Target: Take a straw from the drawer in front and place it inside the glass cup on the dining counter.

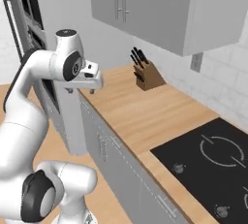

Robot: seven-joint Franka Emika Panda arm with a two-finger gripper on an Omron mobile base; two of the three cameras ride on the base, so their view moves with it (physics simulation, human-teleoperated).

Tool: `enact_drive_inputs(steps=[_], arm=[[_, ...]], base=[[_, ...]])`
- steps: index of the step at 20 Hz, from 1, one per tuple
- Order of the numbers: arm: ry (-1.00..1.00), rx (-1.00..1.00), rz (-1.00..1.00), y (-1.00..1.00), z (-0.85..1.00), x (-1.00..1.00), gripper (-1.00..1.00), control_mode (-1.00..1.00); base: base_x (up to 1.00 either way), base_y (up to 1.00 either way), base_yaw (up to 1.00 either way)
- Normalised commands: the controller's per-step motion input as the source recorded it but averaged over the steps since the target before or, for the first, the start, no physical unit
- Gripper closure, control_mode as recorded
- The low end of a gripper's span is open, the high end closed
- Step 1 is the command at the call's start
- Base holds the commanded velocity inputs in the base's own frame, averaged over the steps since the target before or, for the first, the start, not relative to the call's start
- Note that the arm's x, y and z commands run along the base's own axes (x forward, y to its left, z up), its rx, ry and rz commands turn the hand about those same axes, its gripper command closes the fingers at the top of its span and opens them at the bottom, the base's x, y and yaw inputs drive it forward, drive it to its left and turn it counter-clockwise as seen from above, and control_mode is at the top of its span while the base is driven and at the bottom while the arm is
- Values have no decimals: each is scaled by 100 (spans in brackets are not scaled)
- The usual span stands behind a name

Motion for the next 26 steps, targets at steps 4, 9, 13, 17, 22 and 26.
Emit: enact_drive_inputs(steps=[4, 9, 13, 17, 22, 26], arm=[[0, 0, 0, 0, 0, 0, -100, 100], [0, 0, 0, 0, 0, 0, -100, 100], [0, 0, 0, 0, 0, 0, -100, 100], [0, 0, 0, 0, 0, 0, -100, 100], [0, 0, 15, -15, 0, 6, -100, -100], [0, -5, 24, 31, 0, 1, -100, -100]], base=[[-4, -61, 22], [-33, -67, 19], [-32, -76, 17], [9, -81, 20], [20, -42, 19], [0, 0, 0]])
